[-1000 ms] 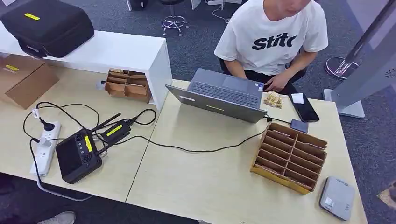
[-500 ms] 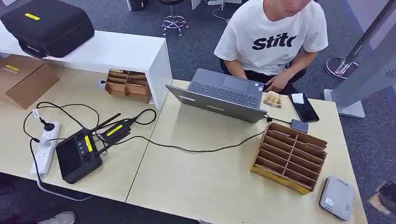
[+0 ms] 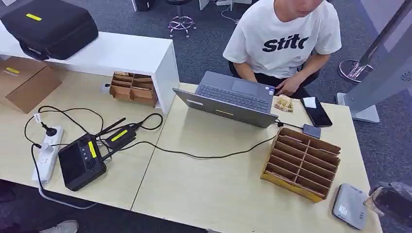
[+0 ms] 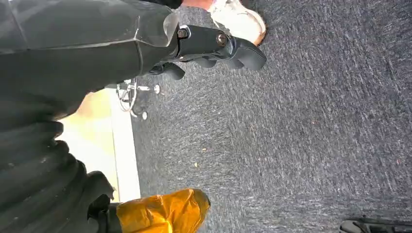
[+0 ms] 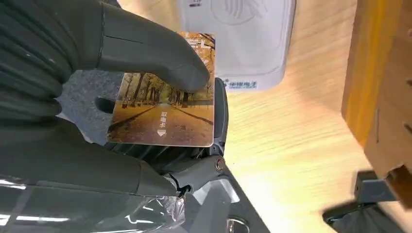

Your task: Pass the card to the sensor for recognition and then transmit it.

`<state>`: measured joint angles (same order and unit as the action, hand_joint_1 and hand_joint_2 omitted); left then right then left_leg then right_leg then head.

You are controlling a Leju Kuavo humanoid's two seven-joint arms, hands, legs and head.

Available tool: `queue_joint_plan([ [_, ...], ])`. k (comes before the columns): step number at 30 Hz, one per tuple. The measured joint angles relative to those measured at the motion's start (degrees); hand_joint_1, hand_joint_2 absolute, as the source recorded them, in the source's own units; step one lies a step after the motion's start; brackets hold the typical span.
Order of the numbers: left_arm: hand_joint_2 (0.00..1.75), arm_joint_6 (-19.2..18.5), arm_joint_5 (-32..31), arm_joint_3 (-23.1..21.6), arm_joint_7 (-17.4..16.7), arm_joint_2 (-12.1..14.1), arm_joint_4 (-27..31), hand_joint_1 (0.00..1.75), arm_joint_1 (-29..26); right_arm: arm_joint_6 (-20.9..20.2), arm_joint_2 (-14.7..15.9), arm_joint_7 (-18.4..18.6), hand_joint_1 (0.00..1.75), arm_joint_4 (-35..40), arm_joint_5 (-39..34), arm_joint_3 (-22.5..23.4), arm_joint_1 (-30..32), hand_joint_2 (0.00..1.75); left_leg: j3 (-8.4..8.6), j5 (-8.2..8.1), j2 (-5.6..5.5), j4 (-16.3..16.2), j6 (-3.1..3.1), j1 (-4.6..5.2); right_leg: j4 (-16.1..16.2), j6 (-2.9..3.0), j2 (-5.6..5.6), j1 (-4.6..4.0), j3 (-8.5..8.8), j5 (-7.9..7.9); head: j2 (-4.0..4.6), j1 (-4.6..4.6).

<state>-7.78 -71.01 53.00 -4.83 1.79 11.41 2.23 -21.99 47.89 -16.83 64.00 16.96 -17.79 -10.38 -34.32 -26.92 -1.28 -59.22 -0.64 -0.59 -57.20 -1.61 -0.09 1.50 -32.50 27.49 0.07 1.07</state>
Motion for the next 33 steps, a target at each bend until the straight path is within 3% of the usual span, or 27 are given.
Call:
queue_joint_plan([
  [9,1.75,0.00,-0.96,-0.46,0.09,0.00,0.00,0.00,0.19,0.18,-0.15,1.05,1.75,-0.07,1.97,-5.10,-1.94,1.75,0.01,0.00,0.01,0.00,0.00,-0.01,0.00,0.00,0.01,-0.01,0.00,0.00,0.00,0.00],
  [12,1.75,0.00,-1.18,-0.83,0.07,-0.02,0.00,0.00,0.34,1.61,-1.07,3.23,1.75,-2.11,4.63,-8.15,-4.49,1.75,0.07,0.00,0.10,0.00,0.00,-0.02,0.00,0.00,0.09,-0.02,0.02,0.00,0.00,0.00],
  [17,1.75,0.00,-1.44,-0.92,0.07,-0.02,0.00,0.00,0.56,2.65,-2.45,3.80,1.75,-4.63,5.42,-11.31,-6.85,1.75,0.13,0.01,0.06,0.00,0.01,-0.02,0.00,0.00,0.06,-0.02,0.11,0.00,0.00,0.00],
  [25,1.75,0.00,-1.51,-1.01,0.07,-0.02,0.00,0.00,0.60,2.97,-3.13,4.35,1.75,-6.16,6.12,-12.83,-8.05,1.75,0.16,0.01,0.06,0.00,0.01,-0.02,0.01,0.00,0.06,-0.02,0.15,0.00,0.00,0.00],
  [28,1.75,0.00,-1.73,-1.25,-0.07,-0.04,0.00,0.00,0.65,5.25,-3.98,7.54,1.75,-7.37,9.14,-13.97,-8.67,1.75,0.20,0.01,0.07,0.00,0.01,-0.03,0.01,0.00,0.06,-0.03,0.19,0.00,0.00,-0.02],
  [33,1.75,-0.09,-2.01,-1.31,-0.20,-0.09,0.00,0.00,0.98,7.23,-5.68,7.21,1.75,-9.96,10.27,-14.54,-9.73,1.75,0.44,-0.01,0.14,0.00,0.00,-0.04,0.03,0.00,0.14,-0.03,0.39,0.00,0.00,-0.02],
])
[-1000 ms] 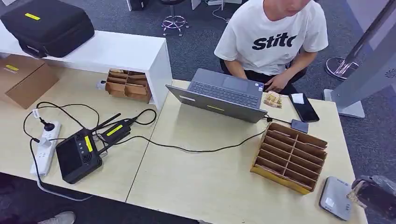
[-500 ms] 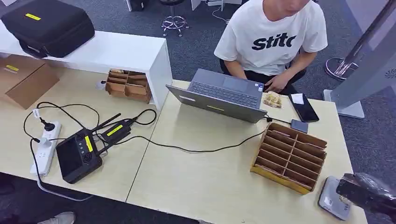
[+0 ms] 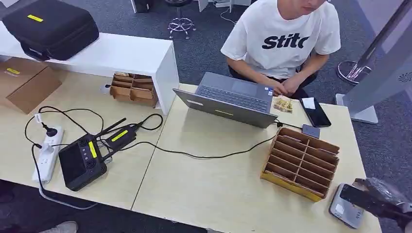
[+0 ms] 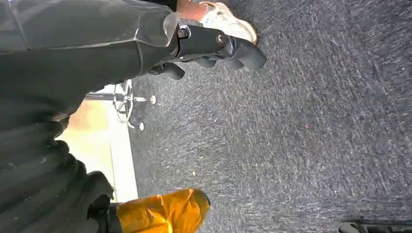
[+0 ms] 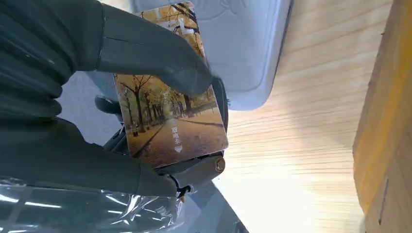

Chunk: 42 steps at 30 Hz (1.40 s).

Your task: Pass the card to the sensor for recognition and then transmit it.

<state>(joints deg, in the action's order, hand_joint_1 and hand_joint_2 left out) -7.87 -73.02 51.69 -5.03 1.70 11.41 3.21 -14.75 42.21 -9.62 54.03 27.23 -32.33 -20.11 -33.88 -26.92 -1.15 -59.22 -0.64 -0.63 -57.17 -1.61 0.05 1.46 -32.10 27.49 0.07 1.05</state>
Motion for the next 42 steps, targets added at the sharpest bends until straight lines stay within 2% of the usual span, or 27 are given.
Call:
queue_joint_plan([
  [3,1.75,-0.02,0.44,0.00,0.00,0.02,0.00,0.00,-0.10,1.58,-0.02,-0.88,1.75,0.24,-1.12,0.13,0.12,1.75,0.01,0.00,-0.01,-0.01,0.01,0.01,0.01,-0.02,-0.01,0.01,0.04,-0.02,0.00,0.00],
  [6,1.75,-0.02,1.18,0.00,0.15,0.07,0.00,0.00,-0.35,3.08,1.62,-1.36,1.75,4.18,-3.39,1.55,1.11,1.75,-0.04,0.02,-0.02,-0.01,0.03,0.08,0.00,-0.07,-0.01,0.09,0.00,-0.07,0.00,0.00],
  [11,1.75,0.02,2.01,0.07,0.33,0.15,0.00,0.00,-0.97,4.79,5.18,0.02,1.75,13.62,-3.76,8.77,0.90,1.75,-0.14,0.05,-0.01,-0.01,0.05,0.15,-0.03,-0.13,0.00,0.16,-0.10,-0.12,0.00,0.00],
  [14,1.75,0.02,2.03,0.07,0.35,0.15,0.00,0.00,-0.99,4.74,5.49,0.65,1.75,17.29,-1.00,12.26,-2.65,1.75,-0.20,0.06,0.03,0.00,0.04,0.15,-0.05,-0.13,0.05,0.16,-0.16,-0.12,0.00,0.02],
  [17,1.75,0.02,1.51,0.07,0.53,0.13,0.00,0.00,-0.88,3.45,4.63,0.11,1.75,18.64,0.86,12.46,-8.97,1.75,-0.22,0.07,0.07,0.01,0.03,0.13,-0.08,-0.12,0.08,0.14,-0.16,-0.13,0.00,0.02],
  [20,1.75,-0.04,0.65,0.07,0.59,0.04,0.00,0.00,-0.64,1.72,1.20,0.17,1.75,18.31,2.89,10.49,-17.03,1.75,-0.22,0.11,0.23,0.02,-0.02,0.12,-0.16,-0.08,0.22,0.14,-0.24,-0.18,0.00,0.04],
  [22,1.75,-0.26,-0.28,0.05,0.57,0.02,0.00,0.00,-0.20,0.53,-2.76,1.31,1.75,16.38,4.50,7.75,-24.13,1.75,-0.24,0.16,0.40,0.03,-0.06,0.11,-0.22,-0.05,0.42,0.13,-0.30,-0.23,0.00,0.00],
  [26,1.75,-1.53,-2.82,-0.83,-0.94,-0.11,0.00,0.00,1.88,-1.07,-14.42,5.45,1.75,7.94,7.50,0.23,-39.37,1.75,-0.15,0.33,0.64,0.02,-0.29,0.05,-0.37,0.14,0.74,0.08,-0.54,-0.37,0.00,0.04],
  [29,1.75,-2.10,-3.36,-1.72,-1.86,-0.37,0.00,0.00,3.30,-0.96,-22.35,7.04,1.75,0.84,8.50,-4.41,-46.72,1.75,-0.15,0.40,0.52,0.02,-0.41,-0.05,-0.39,0.16,0.63,-0.04,-0.53,-0.38,0.00,0.04],
  [32,1.75,-2.10,-3.54,-2.27,-2.05,-0.63,0.00,0.00,3.67,-0.44,-26.69,6.51,1.75,-3.48,8.72,-7.04,-50.15,1.75,-0.24,0.43,0.25,0.02,-0.39,-0.10,-0.40,0.17,0.36,-0.09,-0.51,-0.37,0.00,-0.02],
  [35,1.75,-2.12,-3.74,-2.47,-2.08,-0.74,0.00,0.00,3.58,-0.72,-28.98,6.14,1.75,-6.41,8.61,-8.50,-51.86,1.75,-0.37,0.43,0.13,0.02,-0.39,-0.09,-0.39,0.16,0.21,-0.08,-0.52,-0.36,0.00,-0.02],
  [39,1.75,-3.02,-4.72,-3.91,-3.06,-1.01,0.00,0.00,4.19,-1.70,-33.77,8.31,1.75,-13.23,10.52,-11.17,-54.32,1.75,-0.38,0.42,0.21,0.02,-0.38,-0.06,-0.35,0.16,0.29,-0.05,-0.54,-0.36,0.00,0.00],
  [42,1.75,-3.45,-5.07,-4.94,-3.74,-1.46,0.00,0.00,5.06,-1.59,-37.42,8.35,1.75,-18.26,10.99,-12.96,-54.93,1.75,-0.31,0.42,0.25,0.01,-0.38,-0.05,-0.34,0.16,0.33,-0.05,-0.54,-0.38,0.00,0.00],
])
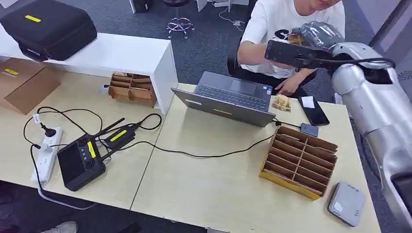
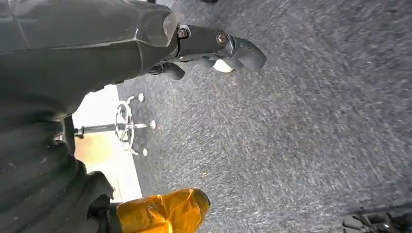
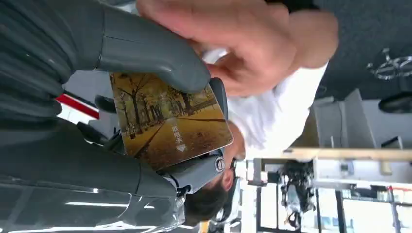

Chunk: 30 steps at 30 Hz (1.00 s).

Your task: Pass the card to the sensor for recognition and then transmit it.

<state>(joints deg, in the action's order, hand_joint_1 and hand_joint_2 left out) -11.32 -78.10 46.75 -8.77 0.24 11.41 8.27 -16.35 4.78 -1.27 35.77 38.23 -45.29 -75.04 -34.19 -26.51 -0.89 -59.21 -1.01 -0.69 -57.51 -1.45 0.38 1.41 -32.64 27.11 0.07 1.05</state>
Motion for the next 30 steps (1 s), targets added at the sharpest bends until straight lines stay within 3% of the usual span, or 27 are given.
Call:
queue_joint_plan([
  [4,1.75,-0.09,-0.04,-0.87,-0.24,-0.52,0.00,0.00,0.56,0.33,-2.99,-0.72,1.75,-4.70,0.15,-1.64,0.45,1.75,-0.04,0.04,-0.12,-0.02,0.02,-0.01,-0.01,0.00,-0.13,-0.01,-0.01,0.00,0.00,0.00],
  [12,1.75,-0.37,-0.04,-1.70,-0.24,-0.81,0.00,0.00,0.58,0.68,-4.74,-1.64,1.75,-8.24,0.77,-3.10,0.82,1.75,-0.57,0.07,-0.56,-0.03,0.03,-0.02,0.00,0.01,-0.48,-0.01,-0.35,0.04,0.00,0.00],
  [13,1.75,-0.44,-0.02,-1.73,-0.24,-0.83,0.00,0.00,0.60,0.87,-4.76,-1.66,0.93,-8.48,0.85,-3.30,0.99,1.75,-0.61,0.05,-0.56,-0.03,0.05,-0.02,0.01,0.02,-0.49,-0.01,-0.37,0.05,0.00,0.00],
  [14,1.75,-0.44,0.02,-1.73,-0.24,-0.83,0.00,0.00,0.60,1.16,-4.76,-1.64,0.00,-8.74,0.98,-3.45,1.18,1.75,-0.63,0.03,-0.57,-0.03,0.07,-0.02,0.03,0.04,-0.49,-0.01,-0.39,0.07,0.00,0.00],
  [20,1.75,-0.44,0.61,-1.99,-0.24,-0.83,0.00,0.00,0.55,4.23,-4.54,-2.23,0.00,-10.31,1.09,-3.95,2.44,1.75,-0.62,-0.06,-0.34,-0.03,0.08,-0.01,0.12,0.02,-0.32,0.00,-0.45,0.09,0.00,0.00],
  [24,1.75,0.09,1.88,-2.16,0.02,-0.76,0.00,0.00,0.11,10.61,-3.32,-4.44,0.00,-10.00,-0.99,-3.01,3.61,1.75,-0.57,0.03,-0.33,-0.04,0.09,-0.01,0.12,-0.01,-0.32,0.00,-0.43,0.01,0.00,0.00],
  [27,1.75,0.70,3.02,-2.14,0.88,-0.66,0.00,0.00,-0.78,16.66,-1.19,-6.12,0.00,-5.87,-2.27,-0.23,6.39,1.75,-0.51,0.04,-0.34,-0.04,0.09,-0.01,0.12,0.00,-0.33,-0.01,-0.36,0.00,0.00,0.00],
  [30,1.75,0.98,3.39,-2.14,1.27,-0.50,0.00,0.00,-1.55,17.99,0.94,-6.18,0.00,-0.79,-2.10,2.34,9.35,1.75,-0.50,0.04,-0.34,-0.04,0.09,-0.01,0.12,0.00,-0.33,0.00,-0.35,0.00,0.00,0.02],
])
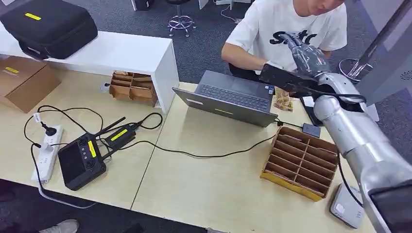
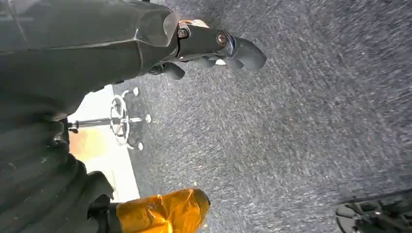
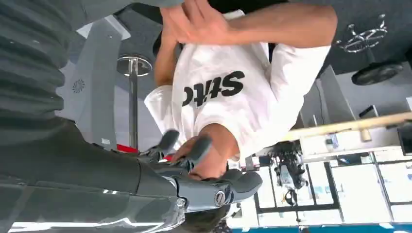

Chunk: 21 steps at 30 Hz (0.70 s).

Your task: Pass the card to the sensor for recognition and then transmit it.

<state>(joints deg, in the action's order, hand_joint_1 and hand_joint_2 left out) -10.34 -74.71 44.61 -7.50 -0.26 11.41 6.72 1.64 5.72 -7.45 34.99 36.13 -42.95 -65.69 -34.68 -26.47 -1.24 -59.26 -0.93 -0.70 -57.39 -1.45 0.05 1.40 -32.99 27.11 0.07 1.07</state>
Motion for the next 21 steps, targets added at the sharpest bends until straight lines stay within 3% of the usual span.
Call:
queue_joint_plan([
  [4,1.75,0.24,0.59,0.00,0.15,0.09,0.00,0.00,-0.50,0.96,1.78,-0.15,0.00,4.03,0.37,1.99,2.48,1.75,0.02,0.00,0.01,0.00,0.00,0.00,0.00,0.00,0.02,0.00,0.00,0.00,0.00,-0.02],
  [8,1.75,1.18,2.10,0.09,1.03,0.28,0.00,0.00,-1.21,5.29,4.90,-0.33,0.00,11.60,0.94,5.45,7.00,1.75,0.04,0.00,0.00,0.00,0.00,0.00,0.00,0.00,0.02,0.00,0.00,0.01,0.00,0.02],
  [13,1.75,2.29,3.67,1.05,2.38,0.68,0.00,0.00,-3.20,9.57,9.98,-0.52,0.00,24.37,-1.70,12.83,15.47,1.75,-0.02,-0.03,-0.11,0.00,0.01,0.01,0.04,-0.01,-0.10,0.00,0.02,0.02,0.00,-0.02],
  [21,1.75,2.84,4.96,2.80,2.84,0.92,0.00,0.00,-4.35,8.72,15.48,-3.43,0.00,34.50,-3.72,23.55,27.88,1.75,0.03,-0.06,-0.06,0.01,0.07,0.02,0.08,-0.02,-0.09,0.01,0.06,0.02,0.00,0.00],
])
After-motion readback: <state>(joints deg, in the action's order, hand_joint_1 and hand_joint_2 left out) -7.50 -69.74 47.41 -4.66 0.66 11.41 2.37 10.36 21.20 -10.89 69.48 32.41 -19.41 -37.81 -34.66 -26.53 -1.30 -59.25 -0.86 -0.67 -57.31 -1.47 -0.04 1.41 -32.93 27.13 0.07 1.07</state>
